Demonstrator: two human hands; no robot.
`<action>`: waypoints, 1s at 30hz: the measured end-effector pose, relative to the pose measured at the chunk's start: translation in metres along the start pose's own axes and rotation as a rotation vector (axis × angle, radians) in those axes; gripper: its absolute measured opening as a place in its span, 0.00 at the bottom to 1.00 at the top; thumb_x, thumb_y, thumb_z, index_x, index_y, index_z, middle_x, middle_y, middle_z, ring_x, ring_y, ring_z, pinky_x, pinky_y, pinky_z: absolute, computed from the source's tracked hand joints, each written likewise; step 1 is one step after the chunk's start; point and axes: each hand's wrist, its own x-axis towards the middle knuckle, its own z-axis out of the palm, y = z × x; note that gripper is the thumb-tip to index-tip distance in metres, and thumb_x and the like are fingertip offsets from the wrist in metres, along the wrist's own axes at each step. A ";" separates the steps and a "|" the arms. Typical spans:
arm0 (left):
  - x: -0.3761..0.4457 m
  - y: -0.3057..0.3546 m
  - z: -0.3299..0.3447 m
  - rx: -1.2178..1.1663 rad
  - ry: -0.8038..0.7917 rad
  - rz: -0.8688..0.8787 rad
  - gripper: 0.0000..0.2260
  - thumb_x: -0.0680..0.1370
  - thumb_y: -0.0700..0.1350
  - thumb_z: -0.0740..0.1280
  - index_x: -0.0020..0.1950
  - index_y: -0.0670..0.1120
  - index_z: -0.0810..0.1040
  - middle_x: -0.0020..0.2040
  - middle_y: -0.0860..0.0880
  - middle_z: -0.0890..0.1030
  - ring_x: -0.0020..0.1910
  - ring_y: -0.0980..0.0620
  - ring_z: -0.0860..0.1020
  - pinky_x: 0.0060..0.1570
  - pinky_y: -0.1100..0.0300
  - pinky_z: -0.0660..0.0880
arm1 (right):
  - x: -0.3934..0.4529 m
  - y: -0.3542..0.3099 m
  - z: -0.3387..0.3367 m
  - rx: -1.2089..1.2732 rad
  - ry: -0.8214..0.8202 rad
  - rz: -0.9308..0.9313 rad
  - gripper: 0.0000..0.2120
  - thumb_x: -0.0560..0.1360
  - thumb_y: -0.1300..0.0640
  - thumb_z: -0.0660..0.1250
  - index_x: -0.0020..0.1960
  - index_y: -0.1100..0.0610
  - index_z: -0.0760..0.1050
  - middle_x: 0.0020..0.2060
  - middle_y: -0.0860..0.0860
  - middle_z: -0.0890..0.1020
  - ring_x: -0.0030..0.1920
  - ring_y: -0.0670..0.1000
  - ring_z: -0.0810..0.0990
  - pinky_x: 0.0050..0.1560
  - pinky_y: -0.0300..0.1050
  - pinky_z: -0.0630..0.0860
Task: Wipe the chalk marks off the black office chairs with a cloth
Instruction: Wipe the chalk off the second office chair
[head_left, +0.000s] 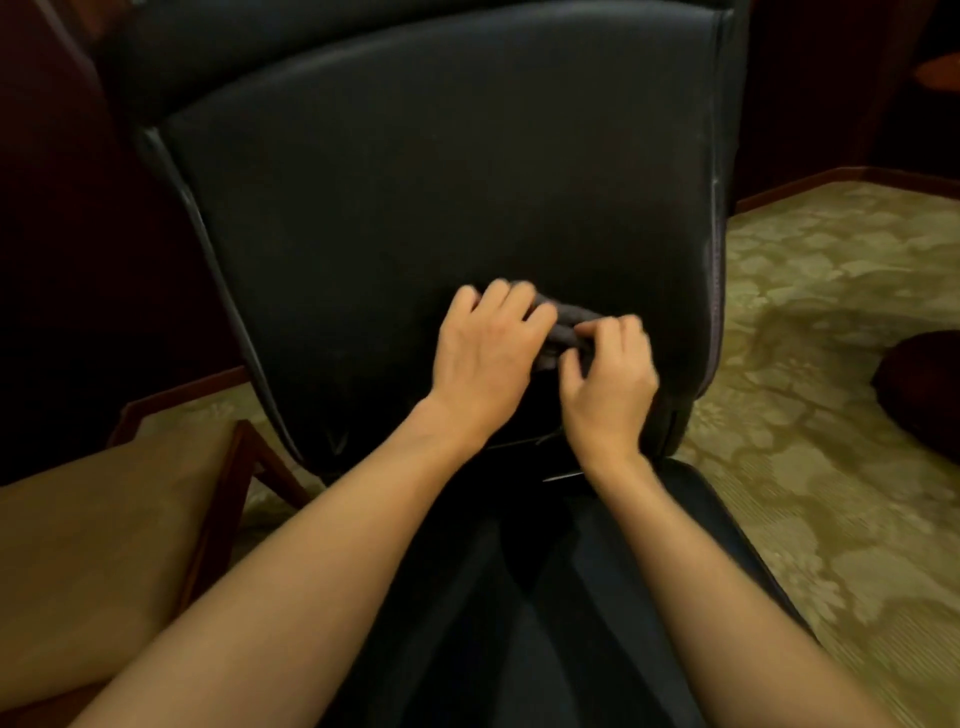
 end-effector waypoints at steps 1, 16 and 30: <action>-0.020 -0.008 0.004 0.012 -0.029 -0.012 0.08 0.75 0.45 0.61 0.48 0.48 0.79 0.47 0.45 0.79 0.45 0.43 0.76 0.42 0.51 0.65 | -0.013 -0.006 0.008 0.008 -0.055 -0.014 0.08 0.69 0.64 0.70 0.48 0.61 0.76 0.45 0.58 0.76 0.45 0.60 0.77 0.44 0.55 0.75; -0.027 0.019 0.003 -0.004 -0.085 -0.170 0.13 0.74 0.44 0.57 0.50 0.48 0.80 0.46 0.47 0.79 0.45 0.45 0.77 0.44 0.51 0.67 | -0.018 -0.001 -0.007 0.022 -0.114 0.098 0.08 0.72 0.63 0.71 0.51 0.59 0.76 0.49 0.54 0.76 0.47 0.54 0.78 0.45 0.48 0.76; -0.108 -0.101 -0.058 0.030 0.091 -0.565 0.08 0.74 0.39 0.66 0.53 0.46 0.79 0.49 0.45 0.78 0.49 0.43 0.76 0.46 0.48 0.68 | -0.003 -0.136 0.049 0.195 -0.293 -0.461 0.06 0.72 0.62 0.68 0.49 0.61 0.76 0.47 0.57 0.77 0.44 0.55 0.76 0.36 0.45 0.71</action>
